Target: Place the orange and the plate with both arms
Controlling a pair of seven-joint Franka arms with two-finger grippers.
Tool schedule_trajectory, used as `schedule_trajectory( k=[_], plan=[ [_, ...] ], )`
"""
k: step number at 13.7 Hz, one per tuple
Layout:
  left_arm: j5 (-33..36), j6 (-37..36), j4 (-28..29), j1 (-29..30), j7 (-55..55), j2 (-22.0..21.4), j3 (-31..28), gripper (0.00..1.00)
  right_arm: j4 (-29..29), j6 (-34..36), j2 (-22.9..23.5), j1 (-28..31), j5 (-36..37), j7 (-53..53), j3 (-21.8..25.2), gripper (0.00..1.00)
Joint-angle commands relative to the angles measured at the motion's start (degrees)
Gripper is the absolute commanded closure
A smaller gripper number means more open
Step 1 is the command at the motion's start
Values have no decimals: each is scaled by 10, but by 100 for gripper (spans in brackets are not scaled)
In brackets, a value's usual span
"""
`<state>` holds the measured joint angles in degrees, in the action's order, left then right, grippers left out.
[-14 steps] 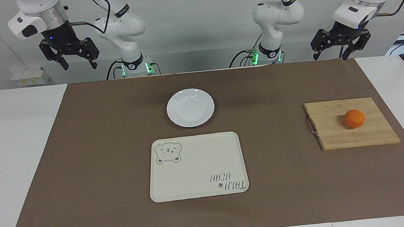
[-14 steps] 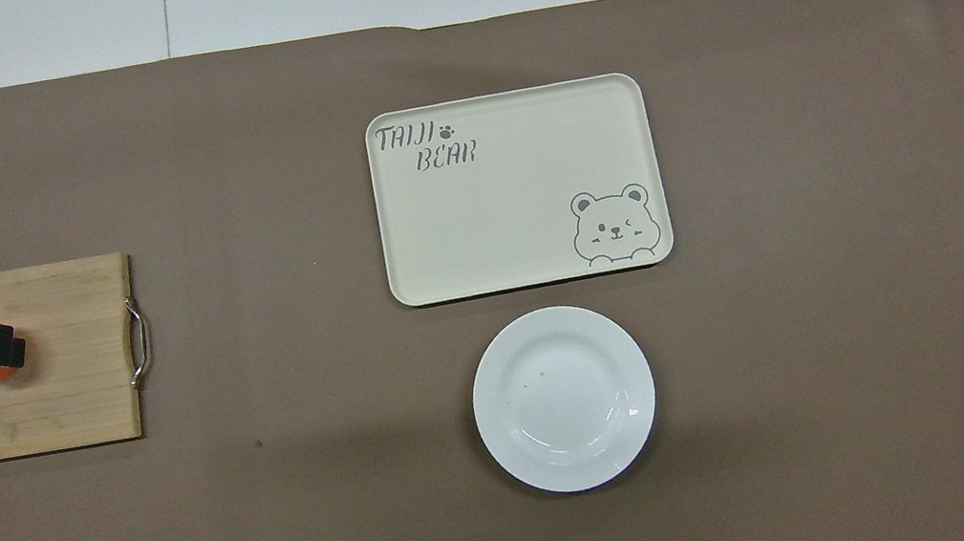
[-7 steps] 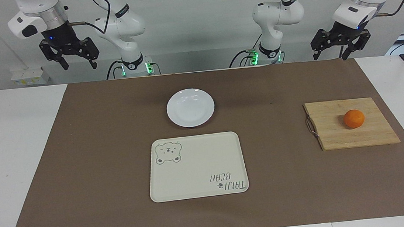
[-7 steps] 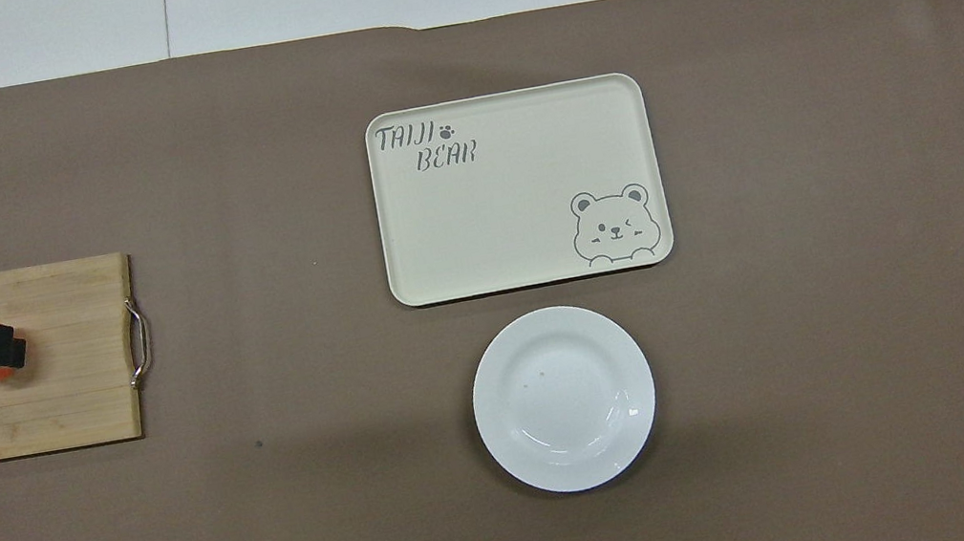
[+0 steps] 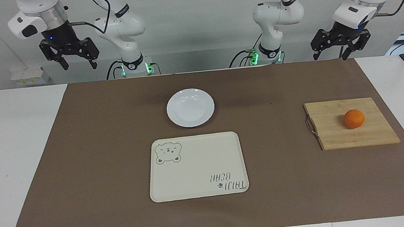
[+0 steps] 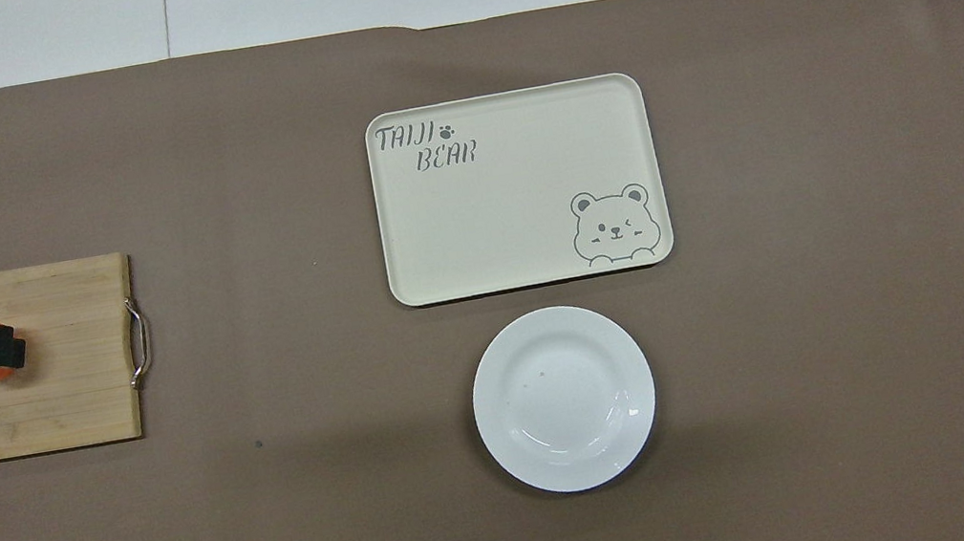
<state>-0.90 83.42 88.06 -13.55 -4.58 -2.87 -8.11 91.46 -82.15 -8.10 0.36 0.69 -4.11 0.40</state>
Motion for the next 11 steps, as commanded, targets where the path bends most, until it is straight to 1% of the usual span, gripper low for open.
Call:
schedule_trajectory(
  k=[1, 7, 10, 11],
  plan=[
    [0, -7, 6, -8, 0, -9, -6, 0, 1, 4, -4, 8, -14, 12, -1, 0],
    [4, -1, 1, -7, 3, -6, -7, 0, 1, 4, -4, 8, -14, 13, -1, 0],
    [3, 4, 2, 8, -2, -6, -15, 0, 1, 4, -4, 8, -14, 13, -1, 0],
    [0, 20, 4, 20, -9, -6, -15, 0, 1, 4, -4, 8, -14, 12, -1, 0]
  ],
)
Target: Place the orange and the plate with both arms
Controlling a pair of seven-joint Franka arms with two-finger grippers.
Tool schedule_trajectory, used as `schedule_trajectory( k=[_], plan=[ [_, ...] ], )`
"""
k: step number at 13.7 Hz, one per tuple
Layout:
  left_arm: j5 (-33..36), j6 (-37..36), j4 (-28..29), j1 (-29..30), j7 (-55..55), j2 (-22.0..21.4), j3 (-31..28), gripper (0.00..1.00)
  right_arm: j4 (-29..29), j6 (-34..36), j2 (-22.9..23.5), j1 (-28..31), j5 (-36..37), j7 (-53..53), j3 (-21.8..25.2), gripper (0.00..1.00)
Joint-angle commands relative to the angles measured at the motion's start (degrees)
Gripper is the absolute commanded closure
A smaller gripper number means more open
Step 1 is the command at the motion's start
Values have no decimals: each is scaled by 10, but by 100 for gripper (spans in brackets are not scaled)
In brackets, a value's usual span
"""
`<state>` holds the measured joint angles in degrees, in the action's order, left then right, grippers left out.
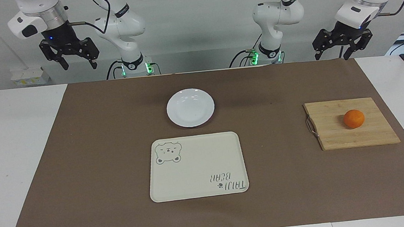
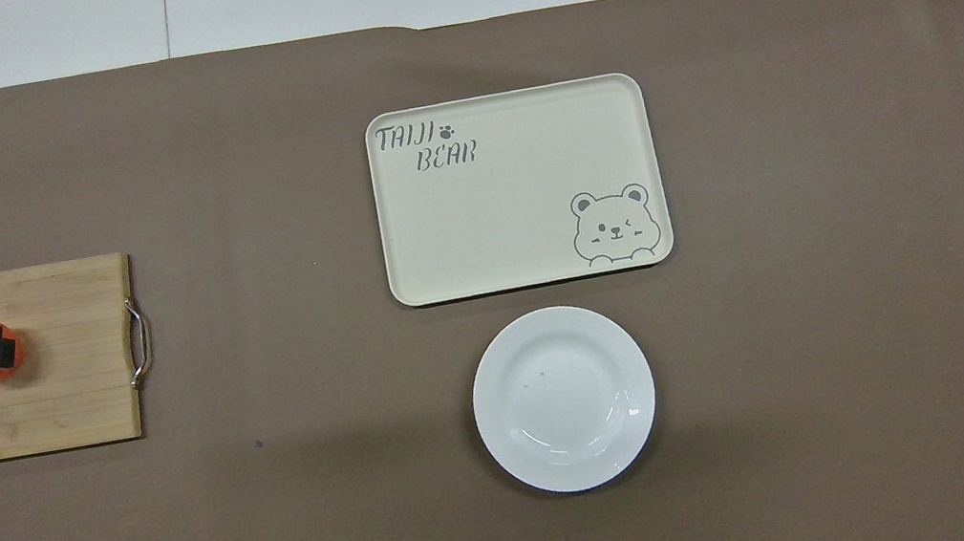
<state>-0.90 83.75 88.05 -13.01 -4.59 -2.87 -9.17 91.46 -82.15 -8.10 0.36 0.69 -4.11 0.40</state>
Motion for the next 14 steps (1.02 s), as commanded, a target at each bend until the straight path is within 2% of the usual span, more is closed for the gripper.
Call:
schedule_trajectory(
  k=[1, 4, 6, 9, 12, 14],
  plan=[
    [0, 29, 7, 25, -28, -3, -4, 0, 1, 4, -4, 8, -14, 12, -1, 0],
    [0, 73, 31, 74, -86, 22, -4, 0, 1, 4, -4, 8, -14, 12, -1, 0],
    [0, 145, 69, 104, -103, 29, -4, 0, 1, 4, -4, 8, -14, 12, -1, 0],
    [1, 215, 135, 142, -145, 33, -4, 0, 1, 4, -4, 8, -14, 12, -1, 0],
    [1, 290, 177, 167, -173, 70, -4, 0, 1, 4, -4, 8, -14, 12, -1, 0],
    [1, 362, 204, 175, -172, 115, -4, 0, 1, 4, -4, 8, -14, 13, -1, 0]
  ],
)
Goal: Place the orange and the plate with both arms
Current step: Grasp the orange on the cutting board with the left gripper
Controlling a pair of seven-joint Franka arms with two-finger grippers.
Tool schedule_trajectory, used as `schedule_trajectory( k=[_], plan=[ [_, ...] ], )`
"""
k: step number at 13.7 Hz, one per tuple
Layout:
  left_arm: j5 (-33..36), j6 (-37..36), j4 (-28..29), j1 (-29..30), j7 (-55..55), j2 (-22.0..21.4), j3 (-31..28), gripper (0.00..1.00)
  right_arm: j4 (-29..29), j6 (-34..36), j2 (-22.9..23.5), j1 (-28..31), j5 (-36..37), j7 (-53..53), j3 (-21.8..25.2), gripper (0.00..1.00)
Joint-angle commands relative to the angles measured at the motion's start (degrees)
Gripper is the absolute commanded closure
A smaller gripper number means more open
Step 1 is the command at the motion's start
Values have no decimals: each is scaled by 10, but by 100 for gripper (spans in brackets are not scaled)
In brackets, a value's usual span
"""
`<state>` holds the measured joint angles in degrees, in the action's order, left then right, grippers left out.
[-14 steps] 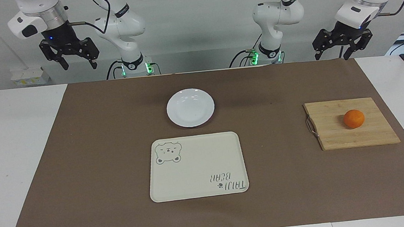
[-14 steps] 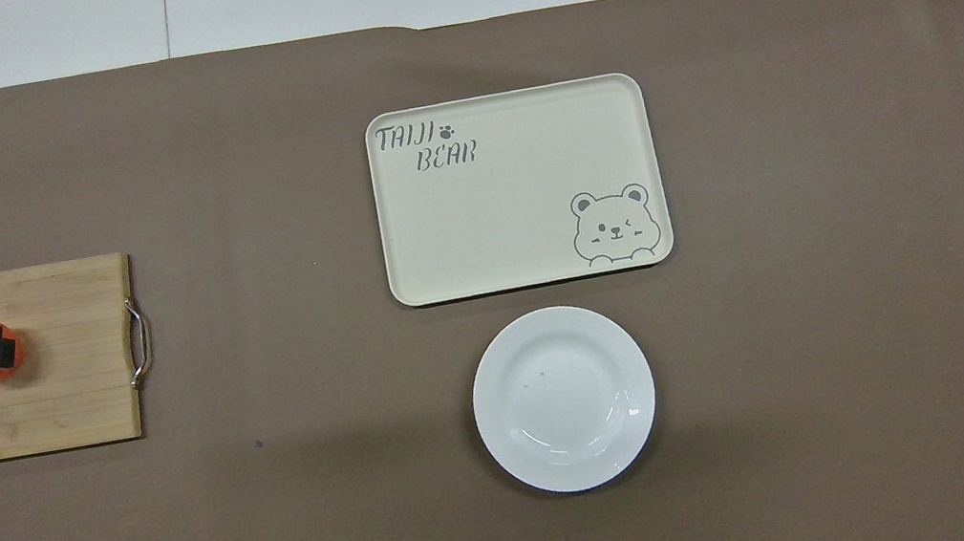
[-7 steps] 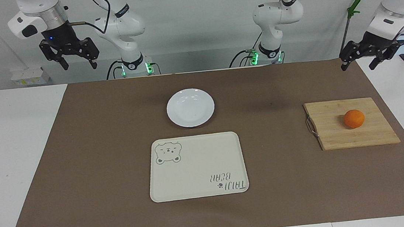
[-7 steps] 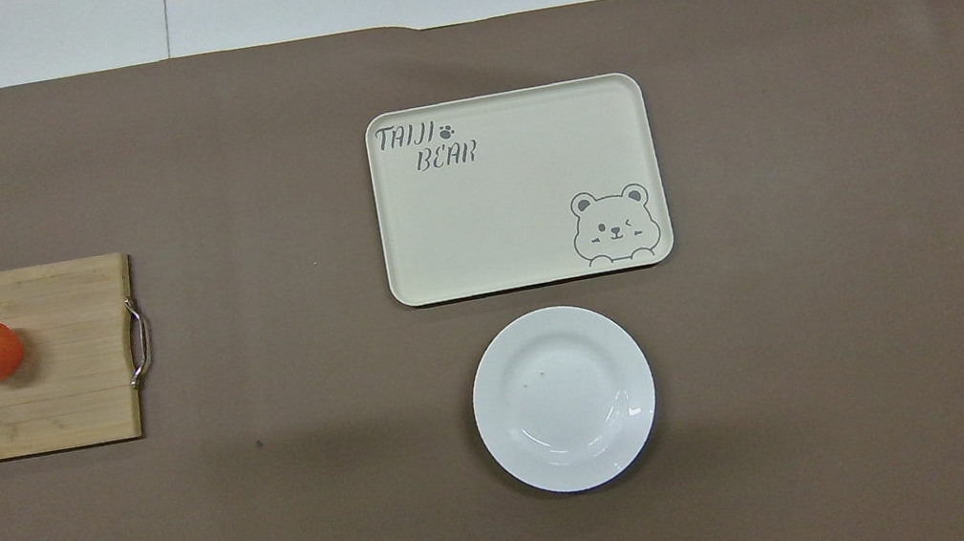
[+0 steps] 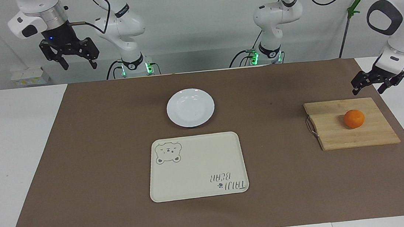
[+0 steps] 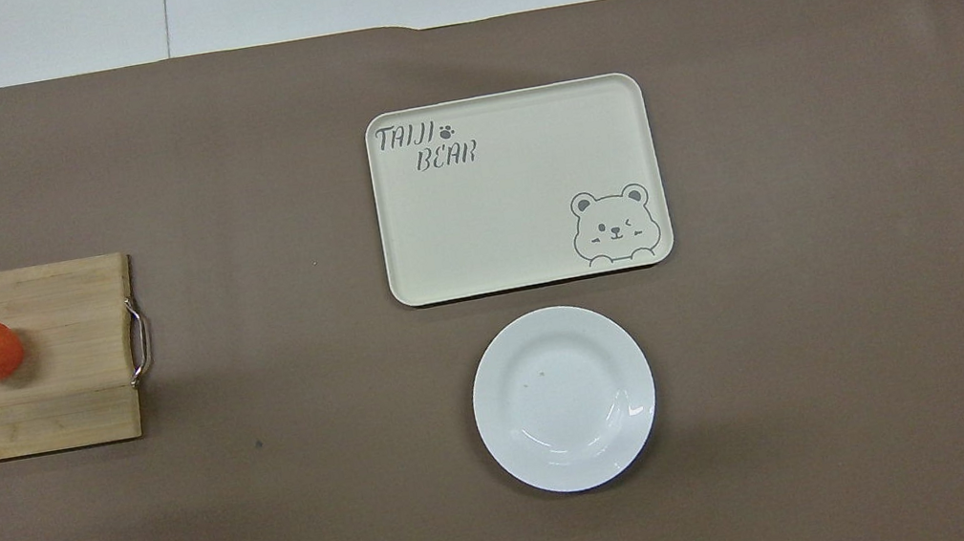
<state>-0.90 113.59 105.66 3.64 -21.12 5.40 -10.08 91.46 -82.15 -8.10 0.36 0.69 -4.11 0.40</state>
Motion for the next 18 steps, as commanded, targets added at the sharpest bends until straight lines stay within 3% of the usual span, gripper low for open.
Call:
schedule_trajectory(
  k=[1, 2, 15, 16, 18],
  plan=[
    [0, 116, 49, 10, -6, 45, 5, 0, 1, 4, -4, 8, -14, 12, -1, 0],
    [0, 157, 68, 15, -3, 49, 5, 0, 1, 4, -4, 8, -14, 12, -1, 0],
    [1, 228, 126, 22, 14, 66, 3, 0, 1, 4, -4, 8, -14, 12, -1, 0],
    [1, 230, 129, 21, 13, 66, 3, 10, 1, 4, -4, 8, -14, 12, -1, 0],
    [2, 230, 129, 17, 8, 66, 3, 61, 1, 4, -4, 8, -14, 12, -1, 0]
  ],
)
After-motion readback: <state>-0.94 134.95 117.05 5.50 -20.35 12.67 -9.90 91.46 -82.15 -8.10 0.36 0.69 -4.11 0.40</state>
